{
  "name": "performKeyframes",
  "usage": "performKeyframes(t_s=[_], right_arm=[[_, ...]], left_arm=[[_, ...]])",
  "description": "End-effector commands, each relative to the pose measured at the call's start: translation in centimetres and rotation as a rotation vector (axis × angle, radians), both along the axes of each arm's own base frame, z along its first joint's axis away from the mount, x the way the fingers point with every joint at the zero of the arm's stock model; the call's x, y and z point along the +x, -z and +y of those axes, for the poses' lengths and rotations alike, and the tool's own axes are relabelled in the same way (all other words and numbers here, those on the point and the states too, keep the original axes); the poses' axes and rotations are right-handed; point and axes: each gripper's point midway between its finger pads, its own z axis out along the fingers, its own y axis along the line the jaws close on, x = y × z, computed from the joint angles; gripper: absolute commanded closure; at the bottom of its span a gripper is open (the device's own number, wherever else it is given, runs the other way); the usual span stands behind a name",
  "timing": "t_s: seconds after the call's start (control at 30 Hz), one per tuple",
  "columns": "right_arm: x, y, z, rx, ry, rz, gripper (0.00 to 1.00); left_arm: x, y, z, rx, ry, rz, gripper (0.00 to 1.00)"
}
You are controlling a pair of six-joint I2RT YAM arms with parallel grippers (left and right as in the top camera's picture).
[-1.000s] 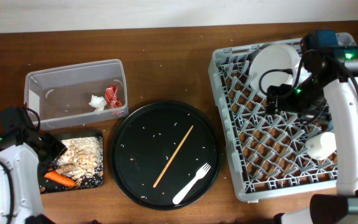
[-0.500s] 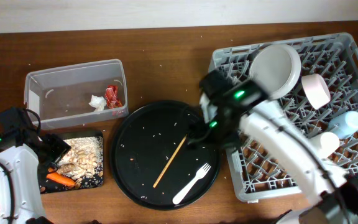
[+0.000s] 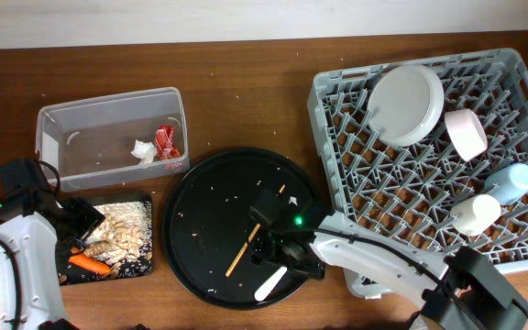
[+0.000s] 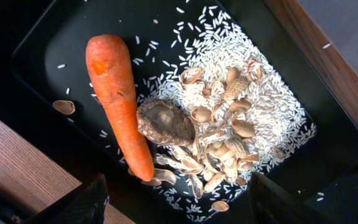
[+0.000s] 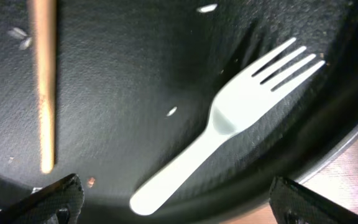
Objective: Sort waste into correct bins and load items into the dishwasher rack
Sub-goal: 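Reach the right gripper to the white plastic fork and grasp it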
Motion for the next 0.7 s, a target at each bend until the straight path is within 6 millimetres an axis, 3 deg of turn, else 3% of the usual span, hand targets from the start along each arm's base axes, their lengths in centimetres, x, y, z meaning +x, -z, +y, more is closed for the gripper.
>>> performKeyframes(t_s=[0.0, 0.17, 0.3, 0.43, 0.5, 0.67], right_arm=[[0.3, 1.2, -0.2, 0.007, 0.064, -0.028, 0.0], [0.8, 2.7, 0.3, 0.011, 0.05, -0.037, 0.05], [1.3, 4.0, -0.7, -0.06, 0.057, -0.059, 0.11], [2.8, 4.0, -1.8, -0.111, 0.076, -0.129, 0.27], [3.6, 4.0, -2.5, -0.13, 0.095, -0.15, 0.44], [5.0, 3.9, -3.8, -0.142, 0.101, -0.167, 0.69]], left_arm=[[0.4, -0.7, 0.1, 0.008, 0.01, -0.026, 0.28], [0.4, -0.7, 0.1, 0.008, 0.01, -0.025, 0.28], [0.4, -0.7, 0.1, 0.008, 0.01, -0.025, 0.28], [0.4, -0.7, 0.1, 0.008, 0.01, -0.025, 0.28], [0.4, -0.7, 0.1, 0.008, 0.01, -0.025, 0.28], [0.4, -0.7, 0.1, 0.008, 0.01, -0.025, 0.28]])
